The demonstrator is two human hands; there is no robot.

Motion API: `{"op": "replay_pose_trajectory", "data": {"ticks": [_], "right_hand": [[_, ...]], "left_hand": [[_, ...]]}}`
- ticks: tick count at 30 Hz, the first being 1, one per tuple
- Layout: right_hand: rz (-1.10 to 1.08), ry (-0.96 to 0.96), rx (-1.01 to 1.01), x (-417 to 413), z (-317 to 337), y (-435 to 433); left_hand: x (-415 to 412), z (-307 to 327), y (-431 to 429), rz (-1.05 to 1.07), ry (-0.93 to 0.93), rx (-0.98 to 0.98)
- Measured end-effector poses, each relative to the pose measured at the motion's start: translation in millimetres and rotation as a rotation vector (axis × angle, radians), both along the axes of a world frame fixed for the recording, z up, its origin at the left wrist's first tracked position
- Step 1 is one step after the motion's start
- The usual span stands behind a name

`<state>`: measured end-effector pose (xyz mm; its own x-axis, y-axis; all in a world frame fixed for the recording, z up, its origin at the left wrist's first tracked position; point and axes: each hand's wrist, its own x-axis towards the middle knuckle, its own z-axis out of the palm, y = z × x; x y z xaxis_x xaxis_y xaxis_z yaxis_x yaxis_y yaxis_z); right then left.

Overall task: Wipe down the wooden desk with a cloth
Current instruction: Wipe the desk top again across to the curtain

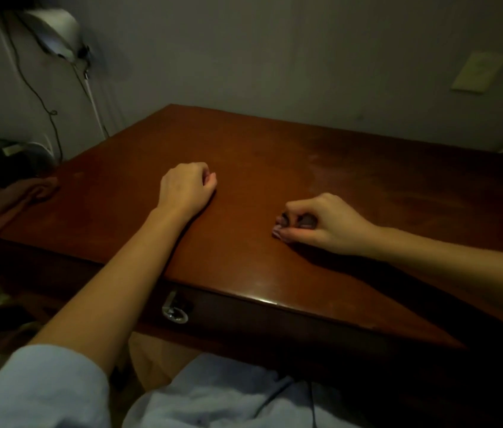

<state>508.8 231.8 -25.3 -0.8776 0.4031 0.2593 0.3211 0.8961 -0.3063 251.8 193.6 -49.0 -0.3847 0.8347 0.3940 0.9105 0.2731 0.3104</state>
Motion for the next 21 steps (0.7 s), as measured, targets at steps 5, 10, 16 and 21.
{"op": "replay_pose_trajectory", "data": {"ticks": [5,10,16,21], "right_hand": [[-0.002,0.019,0.083,-75.1,-2.8,-24.7],[0.282,-0.008,0.036,-22.9,-3.2,-88.8],[-0.018,0.056,-0.034,73.6,0.6,-60.4],[-0.115,0.054,0.16,19.8,-9.8,-72.2]], "left_hand": [[-2.6,-1.8,0.2,0.018,0.044,0.025],[-3.5,-3.5,1.4,0.002,0.016,0.005],[-4.4,-3.6,-0.8,-0.016,-0.003,0.002],[-6.0,-3.3,-1.4,-0.032,-0.009,0.006]]}}
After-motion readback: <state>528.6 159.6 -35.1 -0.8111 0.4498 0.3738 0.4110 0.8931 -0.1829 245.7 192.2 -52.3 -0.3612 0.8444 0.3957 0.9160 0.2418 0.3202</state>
